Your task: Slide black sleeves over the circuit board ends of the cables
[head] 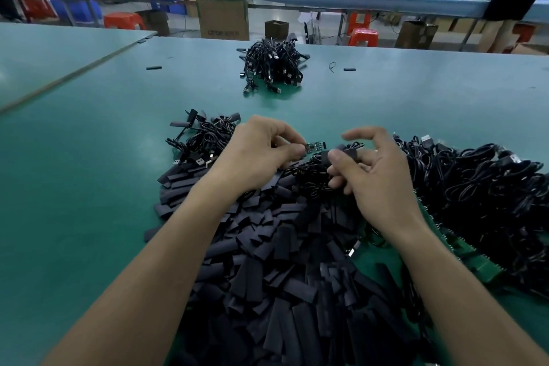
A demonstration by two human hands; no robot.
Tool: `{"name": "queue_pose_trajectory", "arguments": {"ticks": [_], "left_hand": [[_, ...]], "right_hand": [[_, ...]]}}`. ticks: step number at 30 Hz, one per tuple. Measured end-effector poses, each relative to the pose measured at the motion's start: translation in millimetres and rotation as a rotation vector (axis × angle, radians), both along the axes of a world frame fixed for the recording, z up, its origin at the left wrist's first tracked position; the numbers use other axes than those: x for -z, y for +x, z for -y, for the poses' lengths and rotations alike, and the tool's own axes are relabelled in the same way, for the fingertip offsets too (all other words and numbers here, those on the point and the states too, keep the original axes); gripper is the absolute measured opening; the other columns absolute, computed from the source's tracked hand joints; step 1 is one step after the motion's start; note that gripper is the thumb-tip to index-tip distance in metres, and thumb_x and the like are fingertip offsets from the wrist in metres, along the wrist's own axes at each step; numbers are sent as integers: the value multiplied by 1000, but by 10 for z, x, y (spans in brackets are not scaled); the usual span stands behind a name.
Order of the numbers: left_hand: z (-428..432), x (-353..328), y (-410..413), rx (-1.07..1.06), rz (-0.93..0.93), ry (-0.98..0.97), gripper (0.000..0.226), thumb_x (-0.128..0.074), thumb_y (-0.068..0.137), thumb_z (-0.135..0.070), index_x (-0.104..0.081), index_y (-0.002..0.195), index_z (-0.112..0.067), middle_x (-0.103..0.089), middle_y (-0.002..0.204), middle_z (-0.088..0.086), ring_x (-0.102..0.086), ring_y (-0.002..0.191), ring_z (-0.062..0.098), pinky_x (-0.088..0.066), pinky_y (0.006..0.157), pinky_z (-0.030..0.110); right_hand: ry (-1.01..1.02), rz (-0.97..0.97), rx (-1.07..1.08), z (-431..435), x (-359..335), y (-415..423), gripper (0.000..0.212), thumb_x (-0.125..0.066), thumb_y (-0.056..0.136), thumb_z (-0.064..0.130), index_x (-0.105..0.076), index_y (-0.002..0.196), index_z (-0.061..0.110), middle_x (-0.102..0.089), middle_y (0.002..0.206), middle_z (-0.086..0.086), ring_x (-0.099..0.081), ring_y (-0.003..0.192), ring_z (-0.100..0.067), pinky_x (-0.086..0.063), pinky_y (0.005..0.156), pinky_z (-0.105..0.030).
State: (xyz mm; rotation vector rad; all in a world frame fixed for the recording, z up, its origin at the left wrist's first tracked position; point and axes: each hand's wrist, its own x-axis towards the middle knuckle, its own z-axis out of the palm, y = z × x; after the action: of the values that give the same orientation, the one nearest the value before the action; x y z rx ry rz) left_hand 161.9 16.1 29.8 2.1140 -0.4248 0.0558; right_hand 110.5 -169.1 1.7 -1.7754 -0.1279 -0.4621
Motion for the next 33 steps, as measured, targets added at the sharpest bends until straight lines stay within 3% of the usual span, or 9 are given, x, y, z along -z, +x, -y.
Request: {"name": "queue_pose_trajectory", "arguments": {"ticks": [3,9,14,19,33], "left_hand": [[-12,7,0,-18,16,-10,2,-74,91,-20,-76,92,-20,-70,60,-12,-63,56,-2,-45,54,10],[-36,-11,16,-49,12,-56,2,-73,92,-19,-74,93,-19,-75,75,-2,-67,61,2,-51,57,14],[-43,-24,17,-41,-12,-97,4,-73,91,-18,-74,89,-21,-75,71,-6,-64,59,0,-50,58,14],[-29,-22,15,-36,-13,-107,3,-73,91,-18,-75,90,-20,-75,74,-4,-63,59,0,-49,60,15],[-42,-42,18,-1,-89,-206,9,-72,92,-15,-74,85,-19,-73,67,-6,-60,55,0,-47,55,12]], "right_hand": [[-13,35,26,-4,-67,92,20,-68,94,13,-67,101,32,-75,77,9,-71,62,-10,-49,57,-14],[-77,51,33,-18,-97,252,27,-82,81,18,-72,97,37,-75,84,15,-72,81,-2,-56,79,-19],[-60,75,-12,31,-77,258,22,-79,84,17,-71,97,33,-75,76,15,-71,69,-3,-52,66,-12],[-11,89,-13,51,-47,258,16,-76,87,13,-73,92,28,-74,71,6,-69,64,-6,-50,61,-13],[-135,152,-9,50,-102,333,19,-79,84,17,-74,98,30,-73,71,17,-69,64,-2,-51,67,-13]]}}
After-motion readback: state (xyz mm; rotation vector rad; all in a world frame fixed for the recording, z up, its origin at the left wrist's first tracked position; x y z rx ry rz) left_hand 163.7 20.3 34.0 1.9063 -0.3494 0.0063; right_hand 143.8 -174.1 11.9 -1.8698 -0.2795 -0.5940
